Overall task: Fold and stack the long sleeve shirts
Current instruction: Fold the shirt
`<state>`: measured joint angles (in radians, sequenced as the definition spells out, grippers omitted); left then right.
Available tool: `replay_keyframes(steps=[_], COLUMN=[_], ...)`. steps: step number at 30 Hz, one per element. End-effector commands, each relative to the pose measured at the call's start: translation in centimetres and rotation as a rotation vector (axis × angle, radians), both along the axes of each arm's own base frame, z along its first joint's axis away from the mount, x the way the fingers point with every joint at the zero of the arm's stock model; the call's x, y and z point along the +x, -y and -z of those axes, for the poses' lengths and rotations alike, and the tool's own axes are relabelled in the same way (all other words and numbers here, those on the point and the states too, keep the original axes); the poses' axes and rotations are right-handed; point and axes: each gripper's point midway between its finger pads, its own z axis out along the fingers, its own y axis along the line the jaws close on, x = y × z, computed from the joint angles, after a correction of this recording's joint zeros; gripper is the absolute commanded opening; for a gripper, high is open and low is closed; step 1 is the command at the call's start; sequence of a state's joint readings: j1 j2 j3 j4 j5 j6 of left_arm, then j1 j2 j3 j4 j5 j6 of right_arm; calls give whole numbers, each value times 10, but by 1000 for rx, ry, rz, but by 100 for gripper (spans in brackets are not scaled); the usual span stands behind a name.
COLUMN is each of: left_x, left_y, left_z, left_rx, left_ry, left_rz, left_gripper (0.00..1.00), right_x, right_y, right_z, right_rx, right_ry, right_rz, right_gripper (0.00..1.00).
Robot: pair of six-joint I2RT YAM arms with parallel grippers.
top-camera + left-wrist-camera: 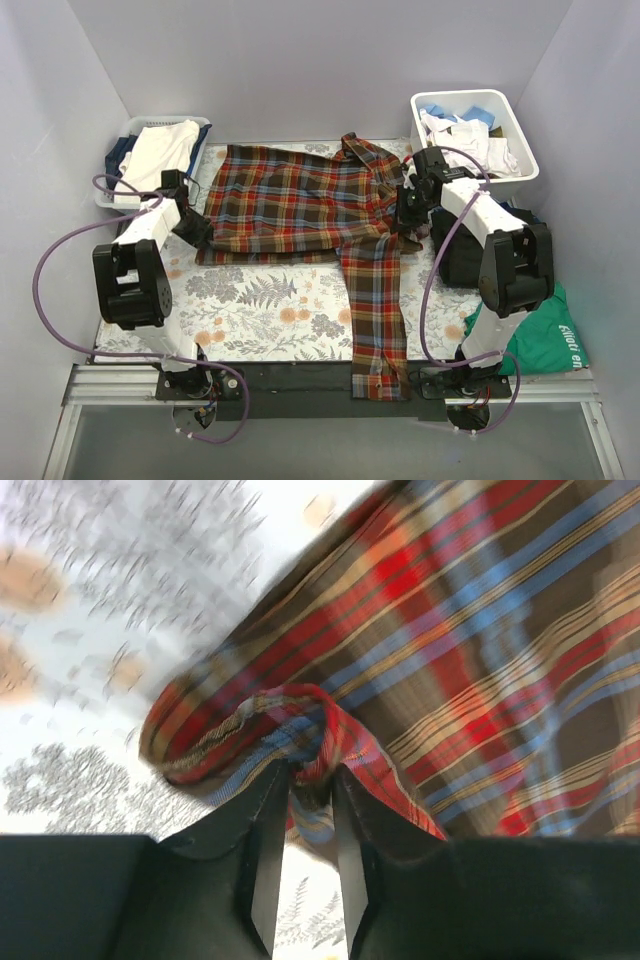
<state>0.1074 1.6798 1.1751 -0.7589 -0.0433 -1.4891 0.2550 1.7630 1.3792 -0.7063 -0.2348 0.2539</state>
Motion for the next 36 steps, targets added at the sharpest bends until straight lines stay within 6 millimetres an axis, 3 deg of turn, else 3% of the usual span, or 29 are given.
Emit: replay_keyframes(steps=[1,2,3,5,8,11,16,18,26,36], left_x=[36,40,42,46,50,46,12,-2,-32,-73], left_y=[-12,-12,-13,-14,-12,-6,-1,1,0,5], left_z=[-15,-18,-20,-25,-29,-27,-18,-3,27,34], left_rx=[43,46,52,61,48,28,18,14,24,15], left_ry=[78,88,95,117,136,128,94,59,-56,-108], left_rz=[6,13,16,22,46,70,75,81,93,93], left_gripper=[28,32,44,55,62,63,62,62,56,57], right_x=[26,24,22,16,4,-14,-78,-103,-126,-155], right_y=[-2,-4,-6,-5,-3,1,6,4,2,3], right_z=[-18,-17,-21,-22,-27,-27,-2,9,37,59], right_rx=[24,32,47,51,49,48,63,55,7,1], right_ry=[76,71,77,81,98,87,-41,-93,-185,-282], right_rz=[-9,-14,-27,-42,-83,-100,-147,-172,-201,-231], right_gripper=[20,38,46,60,68,70,70,70,70,69])
